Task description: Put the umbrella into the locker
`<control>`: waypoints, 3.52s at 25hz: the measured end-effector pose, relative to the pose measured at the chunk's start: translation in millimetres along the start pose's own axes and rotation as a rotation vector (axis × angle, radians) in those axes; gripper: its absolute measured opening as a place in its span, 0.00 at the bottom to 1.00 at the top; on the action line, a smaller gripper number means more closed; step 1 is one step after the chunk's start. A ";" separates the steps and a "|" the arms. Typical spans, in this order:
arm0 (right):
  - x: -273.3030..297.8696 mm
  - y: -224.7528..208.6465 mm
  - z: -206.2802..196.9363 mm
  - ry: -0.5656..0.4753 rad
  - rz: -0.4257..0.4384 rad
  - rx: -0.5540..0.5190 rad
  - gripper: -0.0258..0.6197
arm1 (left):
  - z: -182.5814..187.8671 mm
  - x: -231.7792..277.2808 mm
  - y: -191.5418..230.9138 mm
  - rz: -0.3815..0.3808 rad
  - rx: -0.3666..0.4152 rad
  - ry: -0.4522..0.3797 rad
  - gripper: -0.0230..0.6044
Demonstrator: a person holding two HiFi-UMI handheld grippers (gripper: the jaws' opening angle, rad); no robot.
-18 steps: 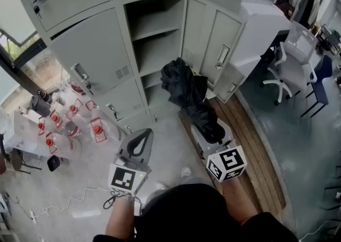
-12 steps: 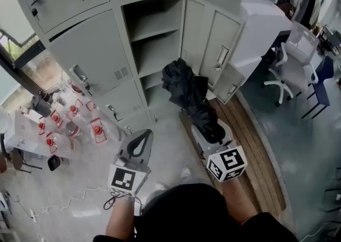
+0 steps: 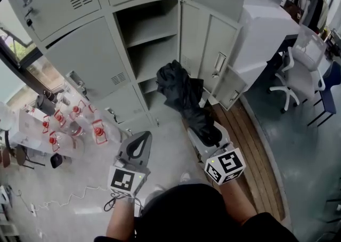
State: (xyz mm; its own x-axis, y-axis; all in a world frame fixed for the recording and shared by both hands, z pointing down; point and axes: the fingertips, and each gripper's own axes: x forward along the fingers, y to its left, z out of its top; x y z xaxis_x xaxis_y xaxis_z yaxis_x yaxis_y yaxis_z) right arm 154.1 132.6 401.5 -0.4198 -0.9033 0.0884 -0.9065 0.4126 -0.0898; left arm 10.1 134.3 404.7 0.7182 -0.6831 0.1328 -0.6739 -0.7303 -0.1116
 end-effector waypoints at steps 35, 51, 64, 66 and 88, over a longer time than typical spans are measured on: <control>142.6 -47.1 2.4 0.032 -0.054 0.060 0.36 | -13.6 96.5 122.8 -0.054 -0.035 0.012 0.05; 240.6 -19.6 7.7 0.053 -0.177 0.054 0.36 | -40.6 85.9 237.6 -0.138 -0.031 -0.021 0.05; 290.9 -36.3 19.4 0.102 -0.145 0.018 0.37 | -38.0 90.9 267.3 -0.068 -0.096 0.015 0.05; 298.7 -41.4 22.7 0.105 -0.128 0.015 0.37 | -37.3 93.1 271.8 -0.051 -0.076 0.012 0.05; 400.3 -80.7 45.2 0.193 -0.020 -0.078 0.38 | -33.5 98.7 294.4 0.154 -0.076 0.052 0.05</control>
State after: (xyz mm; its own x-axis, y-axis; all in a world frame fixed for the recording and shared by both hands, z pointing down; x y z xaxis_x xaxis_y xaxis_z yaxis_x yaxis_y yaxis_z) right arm 61.3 -267.6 399.3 -0.3960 -0.8750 0.2786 -0.9121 0.4098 -0.0095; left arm -123.2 -147.8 417.9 0.5971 -0.7837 0.1711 -0.7876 -0.6132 -0.0603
